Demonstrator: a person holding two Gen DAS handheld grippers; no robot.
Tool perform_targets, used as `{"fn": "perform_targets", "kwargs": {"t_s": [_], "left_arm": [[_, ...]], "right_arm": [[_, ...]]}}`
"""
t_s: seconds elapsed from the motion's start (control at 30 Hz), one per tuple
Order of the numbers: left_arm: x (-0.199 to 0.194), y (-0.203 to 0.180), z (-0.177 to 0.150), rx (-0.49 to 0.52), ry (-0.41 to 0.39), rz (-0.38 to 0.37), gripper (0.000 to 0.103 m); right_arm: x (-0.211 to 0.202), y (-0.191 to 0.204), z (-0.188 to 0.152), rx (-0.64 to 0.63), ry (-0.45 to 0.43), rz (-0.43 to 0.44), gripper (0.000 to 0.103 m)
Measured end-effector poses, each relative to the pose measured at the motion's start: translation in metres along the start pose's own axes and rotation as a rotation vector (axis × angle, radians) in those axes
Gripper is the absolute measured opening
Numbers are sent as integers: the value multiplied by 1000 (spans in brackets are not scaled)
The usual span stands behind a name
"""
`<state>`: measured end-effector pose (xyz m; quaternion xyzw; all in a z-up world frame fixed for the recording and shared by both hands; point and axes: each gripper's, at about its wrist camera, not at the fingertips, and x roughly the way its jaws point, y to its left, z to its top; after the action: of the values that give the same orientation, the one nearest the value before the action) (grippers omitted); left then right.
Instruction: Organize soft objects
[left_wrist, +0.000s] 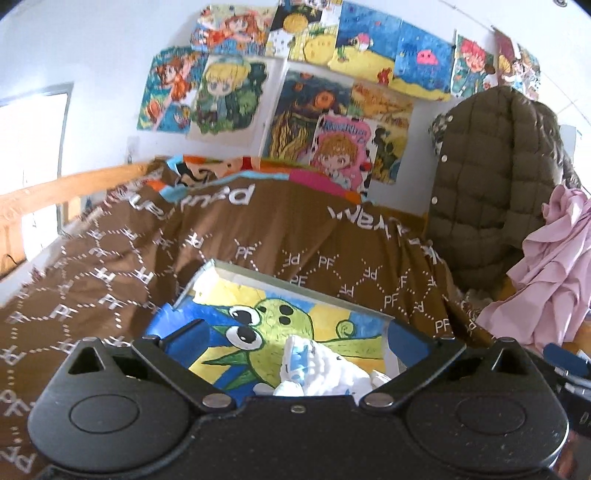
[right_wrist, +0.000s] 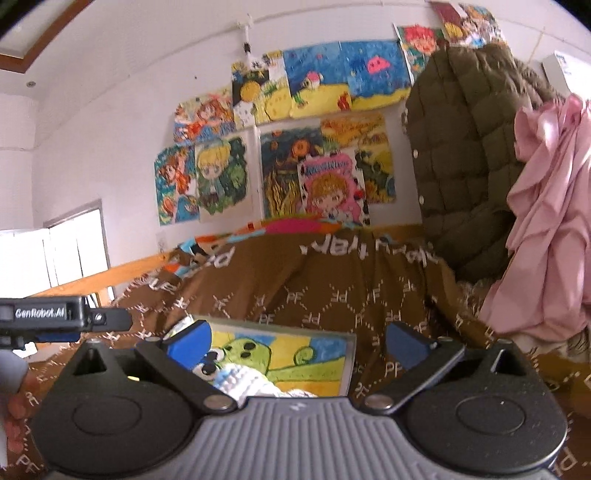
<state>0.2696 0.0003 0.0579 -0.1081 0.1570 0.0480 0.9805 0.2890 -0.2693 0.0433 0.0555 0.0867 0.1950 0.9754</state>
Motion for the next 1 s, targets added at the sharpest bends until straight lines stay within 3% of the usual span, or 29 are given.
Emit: {"fn": "perform_targets", "kwargs": {"t_s": [0.33,0.73,1.0], "left_arm": [[-79,1,-2,63,-88,1,102],[-138,21,-24,129,-61,12,102],[-159,47,-55,163,-58,9,102]], "right_arm": [[-56,33,17,-18,-85,51,103],[-111,71,6,-76,-122,56,103],[-129,85,-20,-108,-78,36,103]]}}
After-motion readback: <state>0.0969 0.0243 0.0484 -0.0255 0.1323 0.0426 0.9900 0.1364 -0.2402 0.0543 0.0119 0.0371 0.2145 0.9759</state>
